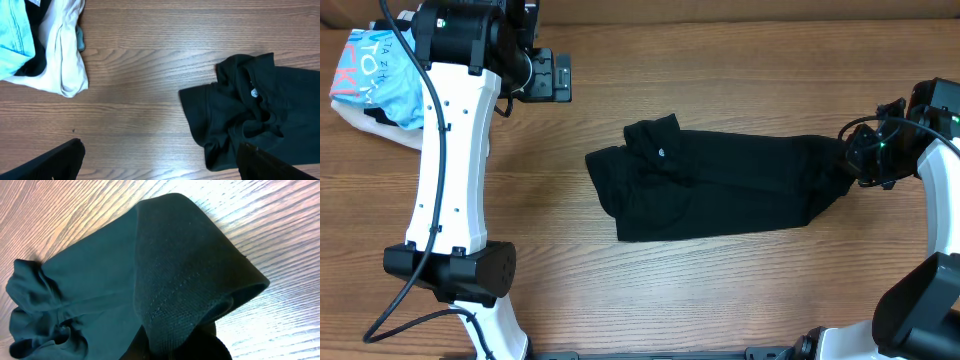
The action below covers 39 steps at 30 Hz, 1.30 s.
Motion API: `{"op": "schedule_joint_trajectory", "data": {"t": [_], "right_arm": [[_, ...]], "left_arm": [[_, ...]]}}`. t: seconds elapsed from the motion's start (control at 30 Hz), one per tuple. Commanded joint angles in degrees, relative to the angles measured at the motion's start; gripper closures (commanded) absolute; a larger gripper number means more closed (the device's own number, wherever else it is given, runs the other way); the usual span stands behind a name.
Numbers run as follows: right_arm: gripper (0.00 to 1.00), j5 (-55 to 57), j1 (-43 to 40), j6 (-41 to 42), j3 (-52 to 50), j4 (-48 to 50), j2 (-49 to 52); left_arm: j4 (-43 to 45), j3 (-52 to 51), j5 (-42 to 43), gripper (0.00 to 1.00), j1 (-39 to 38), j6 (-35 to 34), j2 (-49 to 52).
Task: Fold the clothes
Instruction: 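Fold the shirt's right end leftward over the middle with the right gripper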
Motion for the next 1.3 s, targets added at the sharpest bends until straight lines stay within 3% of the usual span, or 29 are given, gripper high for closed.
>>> {"op": "schedule_joint_trajectory", "data": {"t": [0.0, 0.43, 0.63, 0.8, 1.1, 1.13, 1.17, 1.2, 1.27], "right_arm": [[0.96, -0.5, 0.6, 0.0, 0.8, 0.0, -0.4], [0.96, -0.7, 4.3, -1.6, 0.8, -2.3, -0.4], [0.96, -0.5, 14.4, -1.0, 0.6, -1.7, -0.4], [0.96, 0.4, 26.6, 4.0, 0.6, 3.8, 0.3], [0.96, 1.0, 38.9, 6.5, 0.6, 8.5, 6.3], [0.89, 1.0, 39.9, 6.5, 0.6, 8.8, 6.9], [0.6, 1.0, 40.9, 6.5, 0.6, 9.1, 7.3], [0.25, 1.0, 41.8, 6.5, 0.6, 9.5, 7.4], [0.05, 1.0, 42.2, 6.5, 1.1, 9.3, 7.2]], "left_arm": [[-0.4, 0.5, 0.0, 0.0, 0.2, -1.0, -0.3], [-0.1, 0.5, -0.1, 0.0, 0.2, -1.3, -0.3], [-0.1, 0.5, -0.1, 0.0, 0.2, -1.4, -0.3], [0.0, 0.5, -0.1, 0.0, 0.2, -1.4, -0.3], [0.3, 0.5, -0.1, 0.0, 0.2, -1.4, -0.3], [0.3, 0.5, -0.1, 0.0, 0.2, -1.4, -0.3], [0.3, 0.5, -0.1, 0.0, 0.2, -1.4, -0.3], [0.3, 0.5, 0.0, 0.0, 0.2, -1.4, -0.3], [0.1, 0.3, 0.8, 0.0, 0.2, -1.4, -0.3]]}}
